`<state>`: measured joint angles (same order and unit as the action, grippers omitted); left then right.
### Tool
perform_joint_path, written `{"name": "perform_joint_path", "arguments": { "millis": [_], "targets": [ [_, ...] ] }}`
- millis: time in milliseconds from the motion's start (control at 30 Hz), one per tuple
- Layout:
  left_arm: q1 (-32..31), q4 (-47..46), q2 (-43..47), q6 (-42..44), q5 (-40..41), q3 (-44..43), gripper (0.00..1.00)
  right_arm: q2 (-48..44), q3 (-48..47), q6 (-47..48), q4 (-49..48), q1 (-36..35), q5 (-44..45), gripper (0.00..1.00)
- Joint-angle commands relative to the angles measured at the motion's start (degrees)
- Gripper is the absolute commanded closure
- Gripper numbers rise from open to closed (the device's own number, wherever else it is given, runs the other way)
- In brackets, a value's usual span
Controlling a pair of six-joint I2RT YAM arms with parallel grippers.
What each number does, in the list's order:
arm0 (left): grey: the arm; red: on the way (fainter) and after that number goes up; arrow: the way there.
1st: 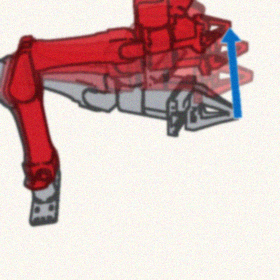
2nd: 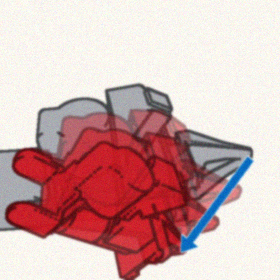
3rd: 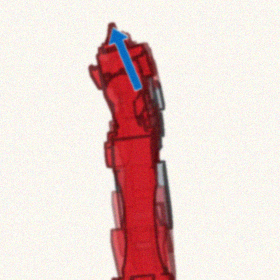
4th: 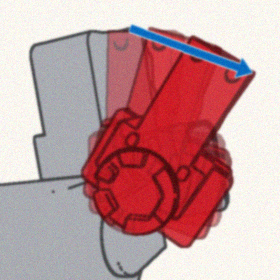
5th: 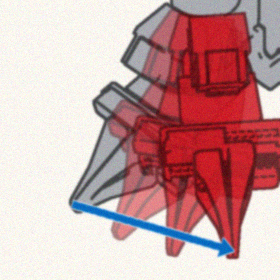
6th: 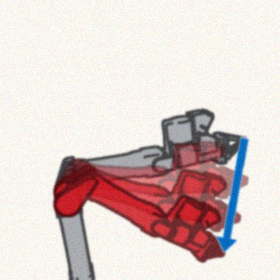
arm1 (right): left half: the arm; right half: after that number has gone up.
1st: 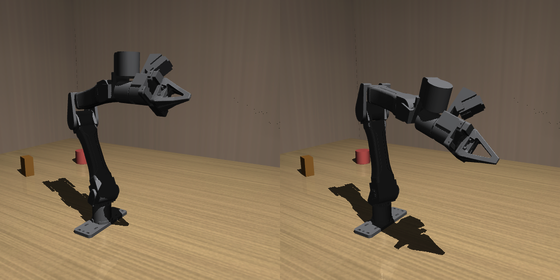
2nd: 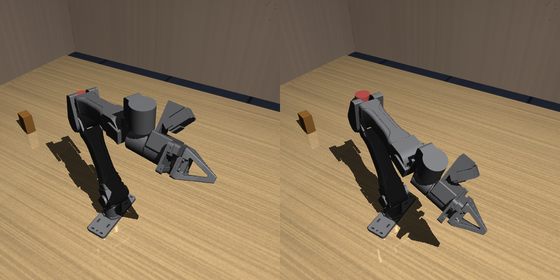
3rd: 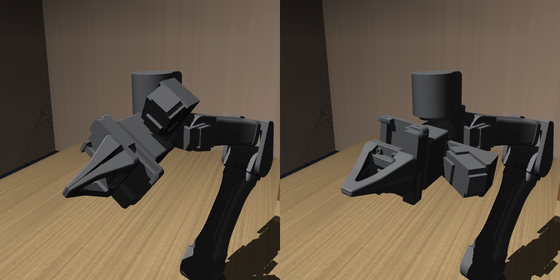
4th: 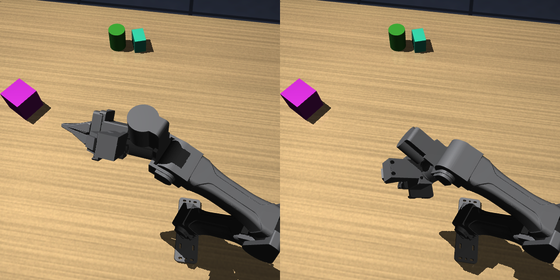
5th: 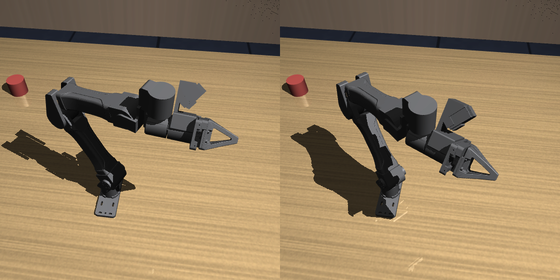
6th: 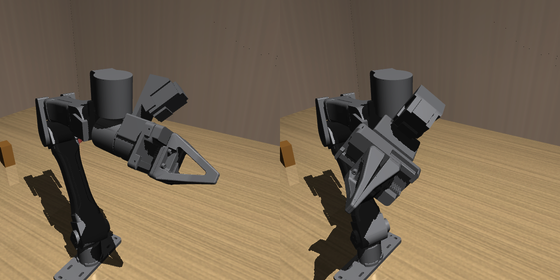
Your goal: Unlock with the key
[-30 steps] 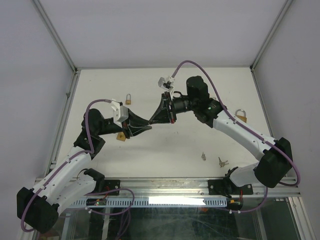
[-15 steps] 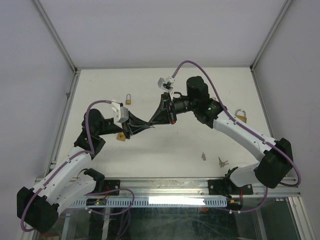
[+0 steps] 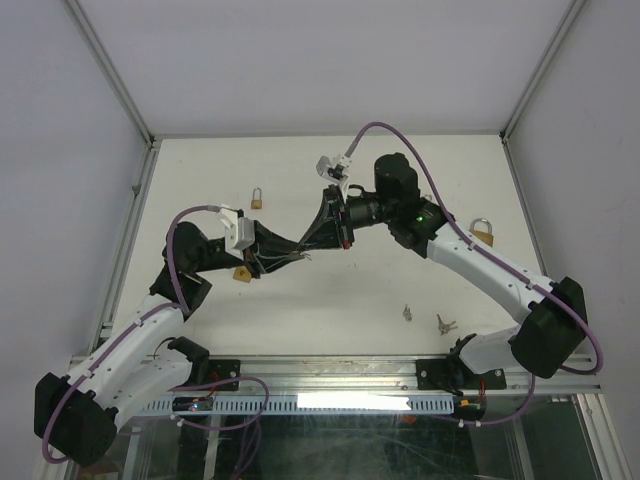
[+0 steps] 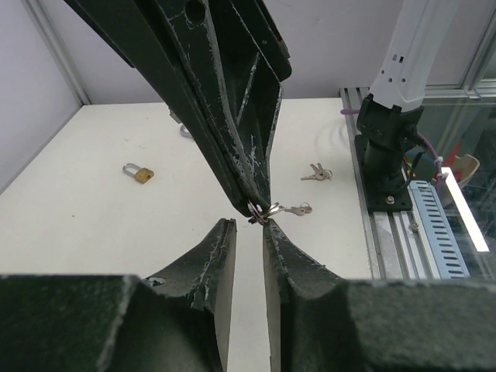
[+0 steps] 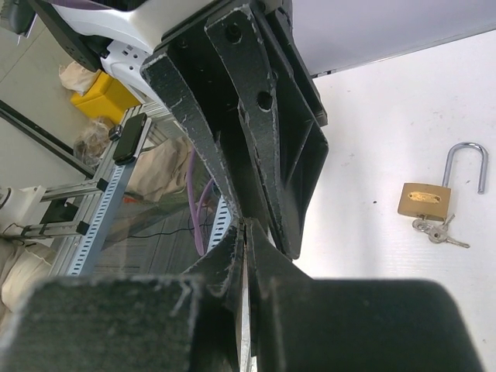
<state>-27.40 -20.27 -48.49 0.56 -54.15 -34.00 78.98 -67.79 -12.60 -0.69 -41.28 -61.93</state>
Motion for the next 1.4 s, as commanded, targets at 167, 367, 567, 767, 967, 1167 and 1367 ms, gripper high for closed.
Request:
{"name": "perform_joint_path", "arguments": {
  "millis": [167,367,567,767,967,1167,1367],
  "targets": [
    [-1.13,-9.75,0.52,-2.31,-1.12,1.78,0.77,-3.04,-1.08,-0.73,-5.19,-0.01,4.70,1.00],
    [-1.69,-10.31,0.57,-3.64,0.17,2.34,0.74,-3.97,-0.18,-1.14,-6.35,0.13,6.69,1.00],
    [-2.03,-12.29,0.41,-4.06,1.48,2.58,0.87,-4.01,0.63,-2.54,-8.20,0.13,5.51,1.00],
    [-2.13,-12.60,0.58,-5.13,2.62,2.61,0.80,-3.92,1.16,-2.87,-8.70,0.12,5.07,1.00],
    [-2.13,-12.35,0.92,-6.29,3.80,2.75,0.69,-3.90,1.17,-3.15,-9.06,0.08,5.21,1.00],
    [-2.10,-11.31,1.24,-8.62,4.60,3.17,0.58,-4.70,1.13,-2.48,-7.79,0.19,8.64,1.00],
    [-2.13,-10.96,1.44,-9.39,5.02,3.48,0.63,-5.04,1.42,-2.54,-7.57,0.13,9.44,1.00]
  ]
}}
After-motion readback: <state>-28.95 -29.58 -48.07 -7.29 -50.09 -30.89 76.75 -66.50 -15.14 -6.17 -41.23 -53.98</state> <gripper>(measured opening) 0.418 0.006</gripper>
